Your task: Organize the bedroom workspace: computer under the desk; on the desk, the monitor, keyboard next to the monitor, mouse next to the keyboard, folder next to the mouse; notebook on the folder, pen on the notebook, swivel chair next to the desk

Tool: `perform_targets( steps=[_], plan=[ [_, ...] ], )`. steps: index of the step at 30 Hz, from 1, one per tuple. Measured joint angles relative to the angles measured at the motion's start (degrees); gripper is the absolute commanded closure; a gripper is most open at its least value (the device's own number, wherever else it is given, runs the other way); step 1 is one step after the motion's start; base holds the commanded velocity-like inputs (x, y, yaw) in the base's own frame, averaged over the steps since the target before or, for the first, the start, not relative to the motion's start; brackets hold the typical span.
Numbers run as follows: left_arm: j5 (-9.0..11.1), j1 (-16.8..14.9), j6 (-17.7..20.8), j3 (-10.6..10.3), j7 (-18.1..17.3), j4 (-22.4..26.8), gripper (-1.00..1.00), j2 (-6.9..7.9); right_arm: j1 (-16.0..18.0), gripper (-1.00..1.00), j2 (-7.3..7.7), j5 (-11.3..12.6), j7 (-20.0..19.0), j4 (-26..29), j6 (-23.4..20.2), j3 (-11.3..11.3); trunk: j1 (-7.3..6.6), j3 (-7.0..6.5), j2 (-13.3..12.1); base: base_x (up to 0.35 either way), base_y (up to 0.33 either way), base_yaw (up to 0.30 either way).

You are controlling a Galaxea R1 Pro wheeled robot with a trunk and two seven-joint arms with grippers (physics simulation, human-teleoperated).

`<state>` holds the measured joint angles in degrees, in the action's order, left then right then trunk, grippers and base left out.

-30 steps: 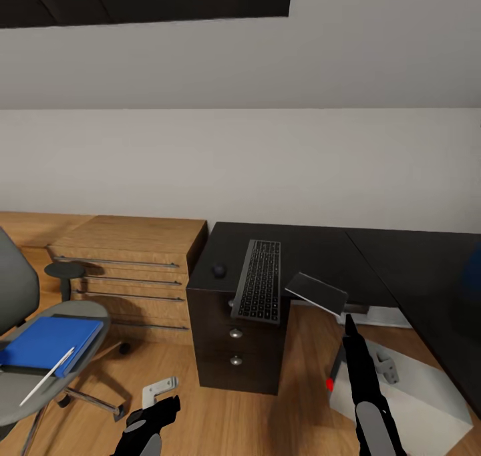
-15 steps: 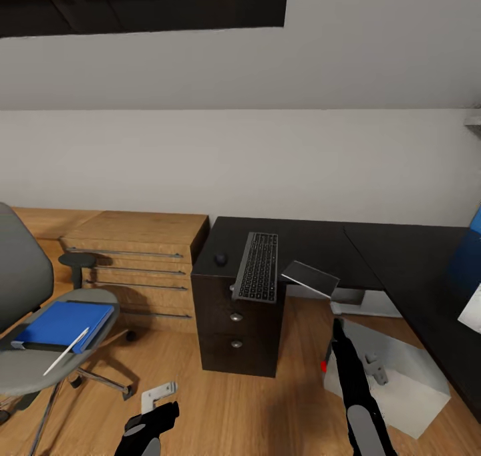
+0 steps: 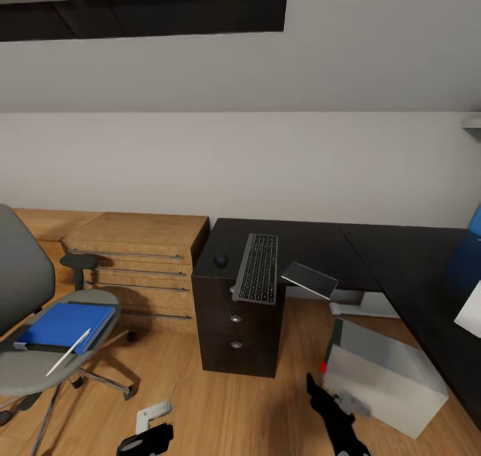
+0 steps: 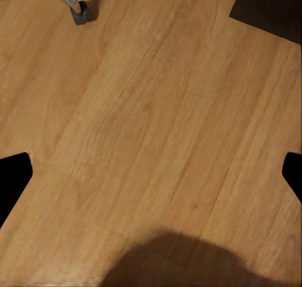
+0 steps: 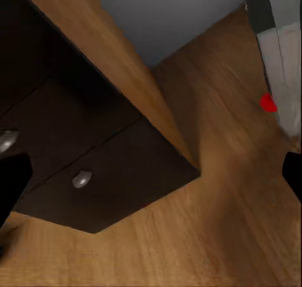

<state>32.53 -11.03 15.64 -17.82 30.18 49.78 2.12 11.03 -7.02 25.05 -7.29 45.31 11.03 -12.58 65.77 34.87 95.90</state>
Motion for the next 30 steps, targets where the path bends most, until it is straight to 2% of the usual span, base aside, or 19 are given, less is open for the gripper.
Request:
perform_targets(
  steps=[2,3,4,7,11,14,15,18,22,30],
  plan=[
    [0.1,0.0,-0.1,0.0,0.0,-1.4,-1.0,0.0,0.0,-1.0,0.19,-3.9,0.1,-2.6,0.7,0.0,-0.44,-0.36,-0.8,0.0,0.0,0.0],
    [0.1,0.0,-0.5,0.0,0.0,-3.0,-1.0,0.0,0.0,-1.0,0.37,-7.3,0.2,-4.9,1.9,-0.1,-0.66,-0.54,-1.2,0.0,0.0,0.0],
    [0.1,0.0,-0.9,0.0,0.0,-4.1,-1.0,-0.02,0.0,-1.0,0.51,-9.0,0.3,-6.1,2.7,-0.1,-0.88,-0.72,-1.6,0.0,0.0,0.0],
    [0.1,0.0,-3.5,0.1,0.0,-7.7,-1.0,-0.06,0.0,-1.0,1.11,-12.9,0.6,-9.9,5.3,-0.2,-1.54,-1.26,-2.8,0.0,0.0,0.0],
    [0.2,0.0,-10.1,0.0,0.0,-14.2,-1.0,-0.3,0.0,-1.0,1.95,-16.3,0.9,-14.6,9.9,-0.3,-2.42,-1.97,-4.4,0.0,0.0,0.0],
    [0.0,0.0,-15.6,0.0,-0.1,-19.6,-1.0,-0.95,0.0,-1.0,2.71,-17.7,1.1,-17.5,13.7,-0.3,-3.08,-2.51,-5.6,0.0,0.0,0.0],
    [-0.2,0.0,-18.7,-0.1,0.0,-22.8,-1.0,-1.42,0.0,-1.0,3.3,-18.1,1.2,-19.2,15.7,-0.3,-3.29,-2.69,-6.0,0.0,0.0,0.0],
    [-0.3,0.0,-23.3,-0.2,-0.3,-27.3,-1.0,-2.05,0.0,-1.0,4.81,-18.4,1.6,-22.9,17.9,-0.4,-3.95,-3.23,-7.2,0.0,0.0,0.0],
    [-0.3,0.0,-25.6,-0.2,-1.8,-29.5,-1.0,-2.3,0.1,-1.0,5.65,-18.6,2.3,-26.6,18.9,-0.4,-4.83,-3.95,-8.8,0.0,0.0,0.0],
    [-0.2,0.0,-26.5,-0.1,-6.0,-30.8,-1.0,-2.41,0.1,-1.0,5.87,-19.1,2.3,-28.6,19.6,0.1,-6.59,-5.39,-12.0,0.0,0.0,0.0]
  ],
)
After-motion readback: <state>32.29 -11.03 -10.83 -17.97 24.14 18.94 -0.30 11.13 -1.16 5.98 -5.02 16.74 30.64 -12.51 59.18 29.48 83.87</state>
